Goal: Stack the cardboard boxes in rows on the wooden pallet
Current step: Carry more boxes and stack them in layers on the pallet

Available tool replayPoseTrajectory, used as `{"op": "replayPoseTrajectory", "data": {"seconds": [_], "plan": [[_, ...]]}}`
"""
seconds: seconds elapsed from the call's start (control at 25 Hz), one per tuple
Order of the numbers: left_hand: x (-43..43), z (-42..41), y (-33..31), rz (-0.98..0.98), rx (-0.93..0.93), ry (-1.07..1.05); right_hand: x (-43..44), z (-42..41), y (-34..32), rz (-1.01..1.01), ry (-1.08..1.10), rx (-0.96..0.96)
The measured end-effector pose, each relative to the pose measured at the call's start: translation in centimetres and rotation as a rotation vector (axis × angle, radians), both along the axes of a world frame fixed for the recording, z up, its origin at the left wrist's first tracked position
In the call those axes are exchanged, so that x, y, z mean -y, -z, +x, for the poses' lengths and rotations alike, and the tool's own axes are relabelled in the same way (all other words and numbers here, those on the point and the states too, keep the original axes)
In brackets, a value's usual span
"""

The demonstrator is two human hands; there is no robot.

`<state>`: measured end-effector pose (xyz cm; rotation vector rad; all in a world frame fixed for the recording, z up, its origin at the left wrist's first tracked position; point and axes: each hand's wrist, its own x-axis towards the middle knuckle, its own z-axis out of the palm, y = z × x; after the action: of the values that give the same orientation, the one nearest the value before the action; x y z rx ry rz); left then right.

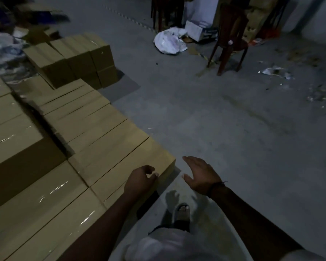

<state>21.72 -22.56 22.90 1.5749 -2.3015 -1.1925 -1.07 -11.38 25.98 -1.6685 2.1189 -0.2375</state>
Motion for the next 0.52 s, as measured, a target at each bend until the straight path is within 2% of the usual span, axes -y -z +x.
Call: {"op": "replayPoseTrajectory", "data": {"seconds": [0.08,0.24,0.4,0.52], "plan": [[3.7,-6.3,-1.0,-0.025,-0.018,-0.002,4.1,-5.5,-0.7,0.027,-0.034,-0.03],[11.3,-17.0,-3.8,-0.112,-0.042,-0.025,13.3,-14.8,-2.7,-0.061,0.006,-0.021],[17.9,-23.8,-4.4,-0.133,-0.05,-0.079,21.5,-21.1,-1.5,-0.083,-0.016,0.061],[22.3,-27.2,-2.8,-0.109,-0.022,-0.192,28.8,-25.8,0.6,-0.068,-0.12,0.122]]}}
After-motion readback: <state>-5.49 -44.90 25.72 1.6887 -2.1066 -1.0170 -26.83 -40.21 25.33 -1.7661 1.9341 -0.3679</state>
